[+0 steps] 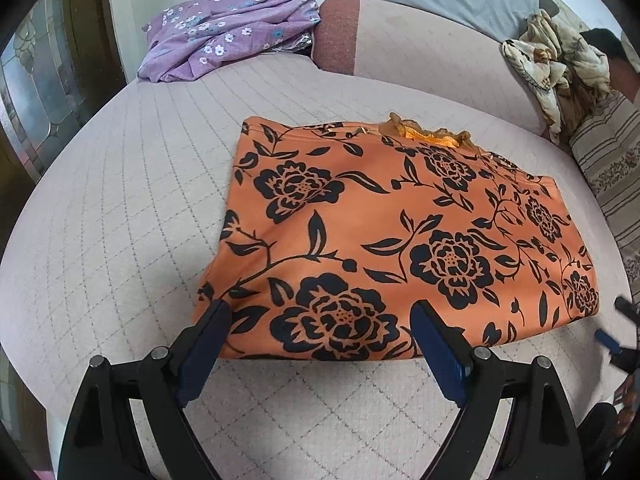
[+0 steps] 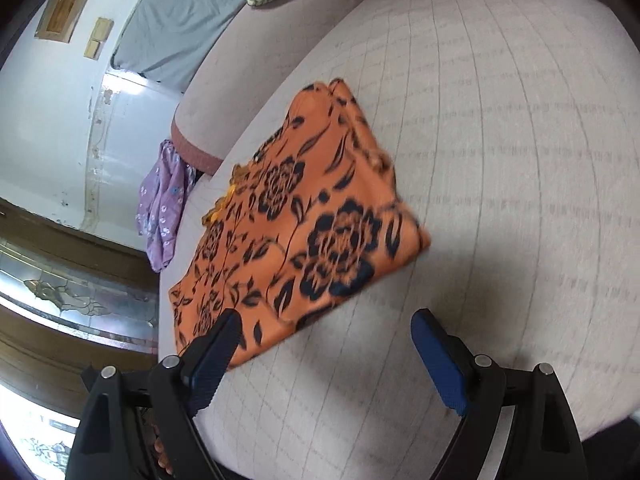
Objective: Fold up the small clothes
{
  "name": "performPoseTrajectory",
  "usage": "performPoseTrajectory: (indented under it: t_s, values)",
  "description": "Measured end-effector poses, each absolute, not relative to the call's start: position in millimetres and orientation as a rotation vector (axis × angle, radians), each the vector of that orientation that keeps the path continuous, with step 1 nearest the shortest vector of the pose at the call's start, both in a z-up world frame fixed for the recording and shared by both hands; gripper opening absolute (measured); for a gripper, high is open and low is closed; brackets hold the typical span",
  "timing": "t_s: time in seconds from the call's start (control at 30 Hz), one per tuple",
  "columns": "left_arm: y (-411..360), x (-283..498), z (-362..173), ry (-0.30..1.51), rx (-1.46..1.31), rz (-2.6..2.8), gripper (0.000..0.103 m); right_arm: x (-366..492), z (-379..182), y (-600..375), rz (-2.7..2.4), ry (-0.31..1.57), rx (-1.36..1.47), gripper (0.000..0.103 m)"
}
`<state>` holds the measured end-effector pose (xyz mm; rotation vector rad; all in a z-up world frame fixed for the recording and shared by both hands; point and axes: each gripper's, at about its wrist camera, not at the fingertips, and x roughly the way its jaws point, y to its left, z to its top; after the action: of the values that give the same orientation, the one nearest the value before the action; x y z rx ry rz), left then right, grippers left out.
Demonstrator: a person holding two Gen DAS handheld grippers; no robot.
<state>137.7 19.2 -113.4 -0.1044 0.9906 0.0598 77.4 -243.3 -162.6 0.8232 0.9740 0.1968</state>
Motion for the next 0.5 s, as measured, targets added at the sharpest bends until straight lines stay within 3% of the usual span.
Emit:
performPoseTrajectory:
  t_s: [0.3,0.5]
  values:
    - [5,146,-118,0.978,-0.092,0.03,0.091,168,-127,-269,0.216,0.936,0.635,0.089]
    - [14,147,-114,0.961,-0.082,0.034,0.091,268,-155,-260,0.19,1.061,0.507,0.089]
